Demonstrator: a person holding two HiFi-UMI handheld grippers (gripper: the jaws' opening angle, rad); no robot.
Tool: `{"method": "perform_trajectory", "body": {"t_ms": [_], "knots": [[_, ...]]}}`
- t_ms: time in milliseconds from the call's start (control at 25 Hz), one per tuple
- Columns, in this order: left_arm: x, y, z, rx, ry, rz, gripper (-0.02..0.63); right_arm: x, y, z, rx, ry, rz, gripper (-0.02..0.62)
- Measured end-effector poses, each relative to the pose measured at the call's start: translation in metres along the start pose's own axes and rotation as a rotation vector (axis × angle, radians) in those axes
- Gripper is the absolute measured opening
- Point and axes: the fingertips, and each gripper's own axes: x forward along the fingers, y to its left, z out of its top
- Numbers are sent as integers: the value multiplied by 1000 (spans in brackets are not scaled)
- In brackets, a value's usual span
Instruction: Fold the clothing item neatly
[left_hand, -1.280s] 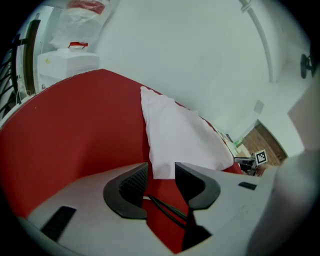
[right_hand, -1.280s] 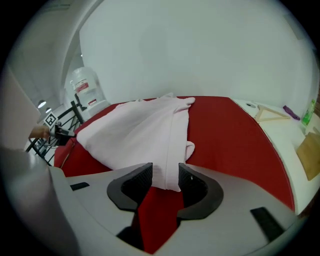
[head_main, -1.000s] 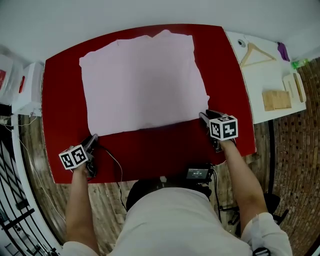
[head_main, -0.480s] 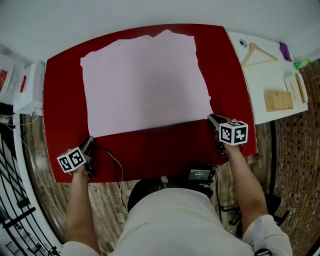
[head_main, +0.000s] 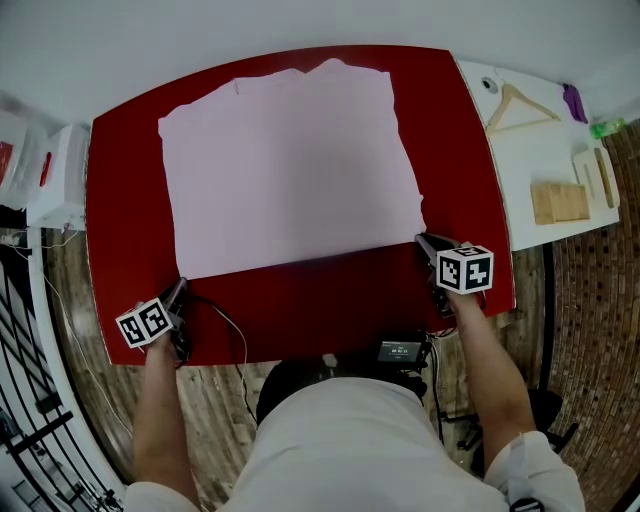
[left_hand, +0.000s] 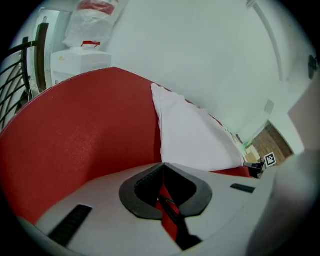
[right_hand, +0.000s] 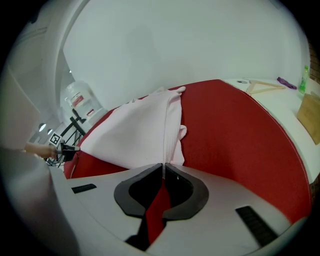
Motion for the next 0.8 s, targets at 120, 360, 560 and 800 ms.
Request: {"method": "perform_trajectory", "body": {"t_ms": [120, 360, 560, 800], "knots": [[-3, 3, 3, -1, -24, 27, 9, 2, 2, 3, -39, -8, -13, 26], [-27, -3, -1, 3, -106, 58, 11, -17, -5, 14, -126, -65, -31, 28], [-51, -26, -4, 1, -190, 57, 10, -33, -4, 23, -142, -128, 3, 28], [-77, -66, -7, 42, -280, 27, 9, -45, 24, 33, -164, -177, 91, 26]]}}
